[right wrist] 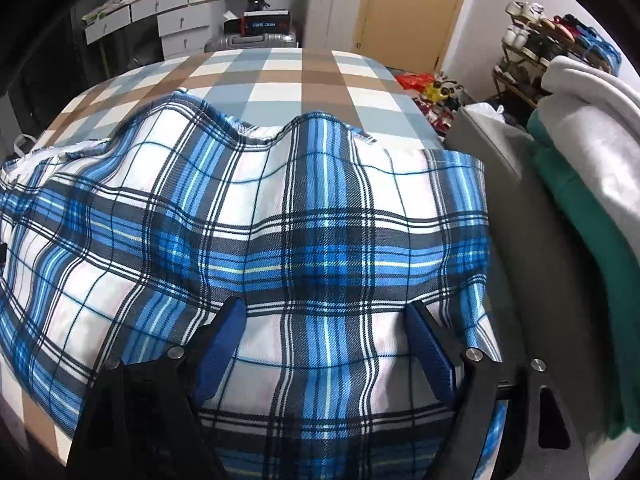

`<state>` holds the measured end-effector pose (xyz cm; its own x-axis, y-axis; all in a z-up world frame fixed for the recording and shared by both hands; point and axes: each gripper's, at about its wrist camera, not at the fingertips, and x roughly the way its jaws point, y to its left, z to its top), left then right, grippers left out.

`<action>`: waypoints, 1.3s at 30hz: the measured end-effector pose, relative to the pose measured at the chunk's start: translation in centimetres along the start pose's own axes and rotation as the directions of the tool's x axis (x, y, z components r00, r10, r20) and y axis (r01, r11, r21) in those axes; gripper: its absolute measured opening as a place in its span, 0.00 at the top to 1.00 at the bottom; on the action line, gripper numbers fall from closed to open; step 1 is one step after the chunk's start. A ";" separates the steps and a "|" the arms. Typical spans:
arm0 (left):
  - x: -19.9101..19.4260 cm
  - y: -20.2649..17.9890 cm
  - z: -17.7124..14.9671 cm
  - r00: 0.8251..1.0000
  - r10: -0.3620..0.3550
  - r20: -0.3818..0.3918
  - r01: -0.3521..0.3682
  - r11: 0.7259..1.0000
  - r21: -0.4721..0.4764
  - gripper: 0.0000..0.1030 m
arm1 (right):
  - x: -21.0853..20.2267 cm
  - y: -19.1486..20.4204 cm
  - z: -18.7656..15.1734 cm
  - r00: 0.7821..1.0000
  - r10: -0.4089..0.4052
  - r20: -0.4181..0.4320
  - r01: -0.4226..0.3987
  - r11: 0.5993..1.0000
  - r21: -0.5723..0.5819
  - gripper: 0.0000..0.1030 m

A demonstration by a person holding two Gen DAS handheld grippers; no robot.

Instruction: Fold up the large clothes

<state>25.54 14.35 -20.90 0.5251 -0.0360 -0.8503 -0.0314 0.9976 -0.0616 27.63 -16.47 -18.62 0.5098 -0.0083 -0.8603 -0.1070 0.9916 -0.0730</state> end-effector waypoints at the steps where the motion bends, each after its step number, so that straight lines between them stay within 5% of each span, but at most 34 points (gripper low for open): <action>1: -0.6 0.0 0.2 1.000 -0.010 0.011 0.010 1.000 -0.011 0.05 | -0.4 0.1 0.2 1.000 -0.009 -0.006 0.009 1.000 -0.004 0.21; 7: -2.6 -4.3 2.4 0.995 -0.086 0.059 0.083 0.995 0.052 0.05 | -4.3 2.6 3.5 0.985 0.095 0.146 -0.093 0.995 -0.023 0.21; 10: -1.3 -7.2 2.9 0.997 -0.060 0.041 0.054 0.990 0.131 0.05 | -2.0 5.0 5.3 0.991 0.099 0.094 -0.093 0.994 -0.063 0.21; 13: 1.9 -8.6 2.6 1.000 0.010 -0.030 -0.004 0.984 0.178 0.05 | 3.1 6.2 5.6 0.995 0.085 -0.050 -0.088 0.994 -0.062 0.19; 14: 2.5 -8.7 2.4 0.999 0.028 -0.030 -0.022 0.983 0.181 0.04 | 3.1 6.0 5.6 0.996 0.088 -0.001 -0.087 0.994 -0.062 0.15; 16: 2.0 -8.7 1.9 0.999 0.042 0.000 -0.042 0.982 0.183 0.04 | 3.2 6.0 5.9 0.995 0.090 -0.040 -0.092 0.994 -0.057 0.14; 21: 0.9 -8.6 2.1 1.000 0.018 -0.023 -0.014 0.986 0.164 0.04 | -0.2 5.1 5.4 0.989 0.146 0.038 -0.145 0.989 -0.030 0.20; 25: 1.3 -8.5 1.7 0.999 0.012 -0.034 -0.005 0.983 0.181 0.04 | -2.5 2.7 3.4 0.992 0.029 0.127 -0.027 1.000 -0.015 0.20; 29: 1.5 -8.5 1.7 0.999 0.007 -0.044 0.001 0.985 0.170 0.04 | -0.5 -1.4 1.0 0.999 -0.023 0.049 0.020 0.998 0.067 0.19; 33: 0.6 -8.5 1.9 0.998 0.012 -0.058 -0.003 0.990 0.142 0.05 | 1.4 -3.5 0.4 0.994 0.108 -0.007 -0.106 0.988 0.115 0.17; 35: -1.2 -8.9 1.4 0.999 -0.036 -0.037 0.040 0.991 0.129 0.05 | -1.0 -3.8 0.2 0.995 0.078 0.065 -0.086 0.989 0.122 0.28; 39: -3.6 -11.6 -0.4 0.994 -0.108 -0.006 0.107 0.973 0.204 0.05 | -5.8 -2.8 -2.0 0.969 0.142 0.200 -0.159 0.985 0.069 0.27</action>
<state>23.70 2.92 -17.32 0.5204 -0.1443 -0.8417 0.1991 0.9790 -0.0447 23.29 -19.45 -14.37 0.6497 0.1585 -0.7435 -0.1268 0.9869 0.0996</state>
